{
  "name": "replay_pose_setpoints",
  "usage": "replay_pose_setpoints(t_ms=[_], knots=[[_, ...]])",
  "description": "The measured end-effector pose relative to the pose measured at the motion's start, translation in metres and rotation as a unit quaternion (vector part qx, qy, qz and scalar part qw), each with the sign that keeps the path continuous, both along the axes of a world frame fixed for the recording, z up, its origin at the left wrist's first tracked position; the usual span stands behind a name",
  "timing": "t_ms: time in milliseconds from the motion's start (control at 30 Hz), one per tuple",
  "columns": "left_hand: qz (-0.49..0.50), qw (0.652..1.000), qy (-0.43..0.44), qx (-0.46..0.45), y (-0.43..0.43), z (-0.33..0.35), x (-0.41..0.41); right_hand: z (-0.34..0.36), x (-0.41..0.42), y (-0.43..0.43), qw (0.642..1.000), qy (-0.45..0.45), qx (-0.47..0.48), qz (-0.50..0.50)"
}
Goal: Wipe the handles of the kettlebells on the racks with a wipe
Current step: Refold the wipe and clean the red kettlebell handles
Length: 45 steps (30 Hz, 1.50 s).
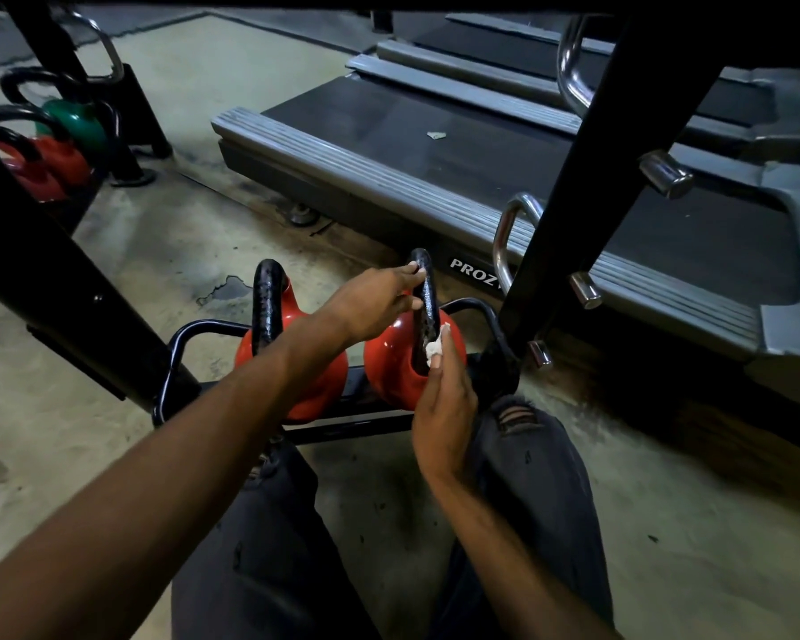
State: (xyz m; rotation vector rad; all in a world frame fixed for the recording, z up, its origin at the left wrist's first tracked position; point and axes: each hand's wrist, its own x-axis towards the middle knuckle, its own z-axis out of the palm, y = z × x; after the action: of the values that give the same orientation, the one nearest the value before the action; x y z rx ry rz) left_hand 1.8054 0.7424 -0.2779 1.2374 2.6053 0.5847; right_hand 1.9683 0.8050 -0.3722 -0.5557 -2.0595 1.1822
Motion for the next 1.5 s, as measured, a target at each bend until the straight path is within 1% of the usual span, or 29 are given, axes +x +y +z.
replay_pose_setpoints(t_ms=[67, 133, 233, 300, 333, 400, 433, 467, 500, 567, 600, 700, 767, 800, 833, 867, 933, 967, 1000, 1067, 1133, 1200, 1233, 1267, 1300, 1333, 1400, 1433, 1500], knots=[[0.001, 1.0, -0.012, 0.011, -0.002, -0.002, 0.0, 0.003, -0.021, 0.014, 0.998, 0.008, 0.057, 0.014], [0.003, 0.999, -0.017, 0.042, -0.005, -0.004, 0.005, 0.015, -0.044, 0.029, 0.989, -0.019, 0.141, 0.04], [0.048, 0.984, -0.046, 0.163, -0.017, -0.013, 0.034, 0.022, -0.049, 0.042, 0.957, -0.062, 0.269, 0.092], [0.088, 0.968, -0.06, 0.226, -0.029, -0.029, 0.063, 0.015, -0.028, 0.052, 0.918, -0.047, 0.369, 0.14], [0.101, 0.963, -0.066, 0.24, -0.035, -0.038, 0.076, 0.008, -0.016, 0.059, 0.89, -0.029, 0.42, 0.178], [0.116, 0.963, -0.07, 0.234, -0.04, -0.054, 0.095, 0.005, -0.005, 0.077, 0.835, 0.0, 0.492, 0.248], [0.122, 0.963, -0.066, 0.232, -0.04, -0.057, 0.1, 0.009, -0.011, 0.086, 0.814, 0.003, 0.512, 0.273], [0.126, 0.962, -0.063, 0.234, -0.038, -0.059, 0.103, 0.015, -0.022, 0.093, 0.804, -0.006, 0.519, 0.288], [0.127, 0.96, -0.061, 0.241, -0.036, -0.057, 0.105, 0.024, -0.038, 0.097, 0.805, -0.027, 0.513, 0.297], [0.128, 0.96, -0.043, 0.244, -0.032, -0.054, 0.104, 0.047, -0.074, 0.101, 0.815, -0.099, 0.48, 0.31], [0.131, 0.962, -0.035, 0.235, -0.031, -0.052, 0.104, 0.059, -0.091, 0.101, 0.807, -0.148, 0.474, 0.318], [0.116, 0.976, 0.01, 0.184, -0.031, -0.049, 0.106, 0.088, -0.144, 0.11, 0.75, -0.298, 0.473, 0.353], [0.079, 0.984, 0.051, 0.15, -0.031, -0.047, 0.109, 0.11, -0.166, 0.114, 0.741, -0.358, 0.442, 0.357], [0.063, 0.987, 0.066, 0.135, -0.031, -0.046, 0.111, 0.116, -0.171, 0.112, 0.73, -0.377, 0.443, 0.36], [0.049, 0.988, 0.082, 0.122, -0.031, -0.046, 0.113, 0.121, -0.171, 0.106, 0.701, -0.385, 0.476, 0.366], [0.036, 0.988, 0.101, 0.108, -0.032, -0.047, 0.116, 0.122, -0.166, 0.099, 0.653, -0.389, 0.529, 0.378], [0.01, 0.986, 0.146, 0.081, -0.033, -0.051, 0.122, 0.12, -0.15, 0.08, 0.533, -0.406, 0.63, 0.392], [0.0, 0.984, 0.166, 0.068, -0.033, -0.054, 0.125, 0.118, -0.142, 0.069, 0.474, -0.426, 0.663, 0.393], [-0.005, 0.983, 0.178, 0.055, -0.033, -0.057, 0.128, 0.117, -0.137, 0.059, 0.433, -0.449, 0.675, 0.395], [-0.005, 0.983, 0.181, 0.035, -0.033, -0.062, 0.131, 0.116, -0.142, 0.043, 0.39, -0.521, 0.66, 0.375], [-0.003, 0.984, 0.177, 0.028, -0.033, -0.062, 0.132, 0.118, -0.149, 0.031, 0.361, -0.575, 0.642, 0.357], [-0.008, 0.982, 0.185, 0.026, -0.034, -0.061, 0.132, 0.118, -0.149, 0.028, 0.333, -0.592, 0.622, 0.39], [-0.009, 0.981, 0.191, 0.028, -0.035, -0.06, 0.132, 0.118, -0.145, 0.033, 0.334, -0.565, 0.634, 0.409], [-0.009, 0.981, 0.193, 0.03, -0.036, -0.06, 0.133, 0.119, -0.137, 0.042, 0.358, -0.508, 0.658, 0.425], [-0.007, 0.98, 0.194, 0.034, -0.038, -0.061, 0.134, 0.118, -0.13, 0.054, 0.404, -0.435, 0.68, 0.431], [-0.005, 0.981, 0.192, 0.037, -0.039, -0.061, 0.134, 0.116, -0.121, 0.066, 0.469, -0.36, 0.683, 0.43], [-0.005, 0.982, 0.182, 0.048, -0.039, -0.061, 0.131, 0.107, -0.103, 0.092, 0.611, -0.244, 0.629, 0.413], [-0.006, 0.983, 0.176, 0.054, -0.038, -0.061, 0.13, 0.097, -0.091, 0.1, 0.683, -0.197, 0.58, 0.397], [-0.007, 0.984, 0.161, 0.071, -0.036, -0.059, 0.127, 0.066, -0.062, 0.105, 0.837, -0.111, 0.413, 0.341]])
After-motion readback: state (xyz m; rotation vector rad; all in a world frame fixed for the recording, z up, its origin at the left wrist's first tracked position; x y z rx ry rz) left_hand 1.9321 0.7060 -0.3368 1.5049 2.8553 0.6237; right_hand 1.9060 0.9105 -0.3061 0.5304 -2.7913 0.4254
